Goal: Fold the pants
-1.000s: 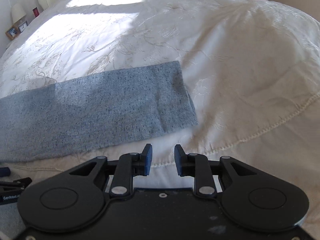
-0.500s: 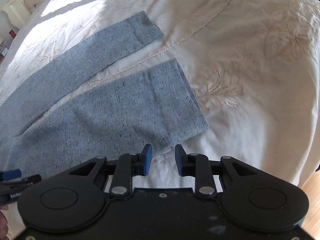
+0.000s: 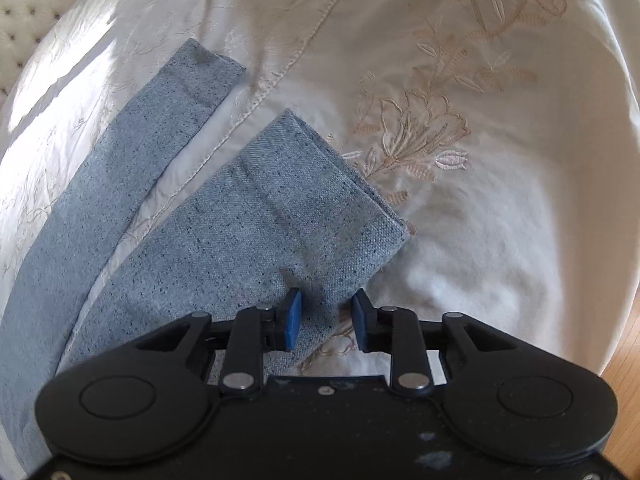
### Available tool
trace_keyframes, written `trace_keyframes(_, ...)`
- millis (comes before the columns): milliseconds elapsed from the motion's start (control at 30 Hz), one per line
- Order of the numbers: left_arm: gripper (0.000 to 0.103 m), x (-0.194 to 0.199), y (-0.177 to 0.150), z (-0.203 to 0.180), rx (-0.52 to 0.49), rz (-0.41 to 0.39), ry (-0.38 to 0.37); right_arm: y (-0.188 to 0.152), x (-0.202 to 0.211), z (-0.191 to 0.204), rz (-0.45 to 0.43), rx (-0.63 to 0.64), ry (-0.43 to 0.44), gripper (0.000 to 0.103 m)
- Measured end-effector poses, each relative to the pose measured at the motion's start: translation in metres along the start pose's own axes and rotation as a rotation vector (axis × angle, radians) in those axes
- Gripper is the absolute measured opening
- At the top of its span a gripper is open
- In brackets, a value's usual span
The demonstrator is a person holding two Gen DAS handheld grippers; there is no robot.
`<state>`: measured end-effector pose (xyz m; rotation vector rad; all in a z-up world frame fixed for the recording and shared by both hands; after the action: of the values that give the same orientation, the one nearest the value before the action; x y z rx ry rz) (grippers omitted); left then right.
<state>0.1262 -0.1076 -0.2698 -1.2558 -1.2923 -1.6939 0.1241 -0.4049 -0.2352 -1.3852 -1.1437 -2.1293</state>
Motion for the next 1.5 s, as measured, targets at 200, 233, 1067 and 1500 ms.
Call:
trace_keyframes(200, 0.067, 0.025, -0.01, 0.005, 0.05, -0.006, -0.033, -0.003, 0.018, 0.0, -0.043, 0.114, -0.081, 0.004)
trace_keyframes(233, 0.067, 0.027, -0.009, 0.007, 0.056, -0.006, -0.033, -0.007, 0.014, -0.004, -0.038, 0.112, -0.104, 0.004)
trace_keyframes(1067, 0.067, 0.069, -0.083, 0.247, 0.467, 0.003, 0.307, -0.018, 0.016, 0.0, -0.056, 0.2, -0.279, 0.007)
trace_keyframes(1500, 0.067, 0.064, -0.071, 0.249, 0.514, -0.059, 0.269, -0.016, 0.022, 0.0, -0.072, 0.207, -0.275, 0.006)
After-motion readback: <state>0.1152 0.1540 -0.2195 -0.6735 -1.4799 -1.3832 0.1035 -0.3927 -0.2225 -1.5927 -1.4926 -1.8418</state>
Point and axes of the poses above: each gripper's, at about its wrist camera, not at the fingertips, and x roughly against the way its jaws point, z to its left, y to its top, the point moved 8 cm from there along -x, roughly the way its jaws point, and after that the axes turned 9 degrees about -z, right-handed, at the moved point
